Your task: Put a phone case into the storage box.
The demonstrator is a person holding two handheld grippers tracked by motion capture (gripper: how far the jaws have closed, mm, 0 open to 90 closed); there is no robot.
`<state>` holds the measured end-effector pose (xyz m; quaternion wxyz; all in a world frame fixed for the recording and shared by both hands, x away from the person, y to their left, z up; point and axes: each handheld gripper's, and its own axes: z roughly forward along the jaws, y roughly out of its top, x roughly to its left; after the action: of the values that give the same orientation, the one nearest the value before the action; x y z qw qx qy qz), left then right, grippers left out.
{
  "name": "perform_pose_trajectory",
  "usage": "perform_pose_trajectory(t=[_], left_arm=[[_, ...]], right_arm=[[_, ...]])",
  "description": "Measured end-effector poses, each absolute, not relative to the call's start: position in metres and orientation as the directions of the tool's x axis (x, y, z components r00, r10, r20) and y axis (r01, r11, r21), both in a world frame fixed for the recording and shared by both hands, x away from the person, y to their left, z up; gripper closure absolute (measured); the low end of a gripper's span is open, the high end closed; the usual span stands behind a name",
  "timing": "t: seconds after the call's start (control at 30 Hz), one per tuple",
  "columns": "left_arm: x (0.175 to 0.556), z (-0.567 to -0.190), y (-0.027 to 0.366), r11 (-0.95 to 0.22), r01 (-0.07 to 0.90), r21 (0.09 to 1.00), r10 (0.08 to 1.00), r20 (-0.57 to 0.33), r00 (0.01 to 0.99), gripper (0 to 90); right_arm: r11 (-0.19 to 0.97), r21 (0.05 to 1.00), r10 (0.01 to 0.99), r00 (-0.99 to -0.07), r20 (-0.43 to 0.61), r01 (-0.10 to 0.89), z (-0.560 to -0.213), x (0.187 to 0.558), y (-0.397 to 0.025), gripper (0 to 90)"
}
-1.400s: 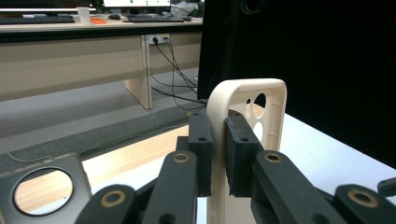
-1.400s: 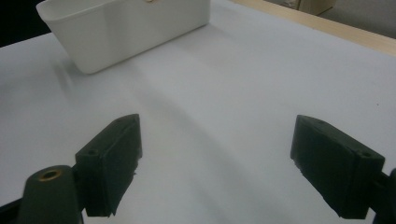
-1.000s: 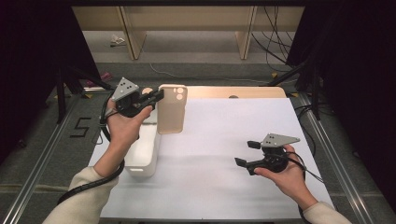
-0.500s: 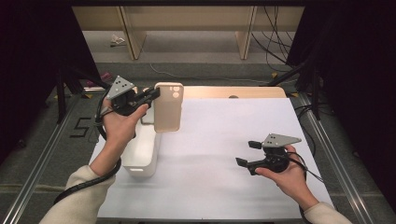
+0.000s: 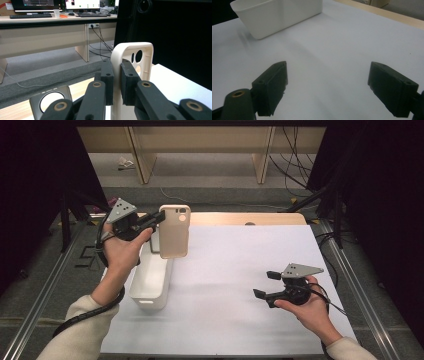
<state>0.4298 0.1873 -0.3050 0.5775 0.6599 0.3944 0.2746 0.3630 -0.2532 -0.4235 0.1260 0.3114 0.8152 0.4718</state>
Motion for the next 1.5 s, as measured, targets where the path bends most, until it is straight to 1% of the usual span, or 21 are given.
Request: perform_pose_trajectory(t=[0.37,1.5], left_arm=[[0.435,-0.307,0.198,-0.013,0.202,0.979,0.847,-0.097,0.523,81.7],[0.450,-0.308,0.218,-0.026,0.183,0.983,0.867,-0.069,0.494,81.7]], right_arm=[[0.360,0.848,0.627,-0.774,0.088,0.388,-0.423,0.363,-0.254,17.1],[0.360,0.849,0.624,-0.776,0.089,0.387,-0.424,0.364,-0.254,17.1]])
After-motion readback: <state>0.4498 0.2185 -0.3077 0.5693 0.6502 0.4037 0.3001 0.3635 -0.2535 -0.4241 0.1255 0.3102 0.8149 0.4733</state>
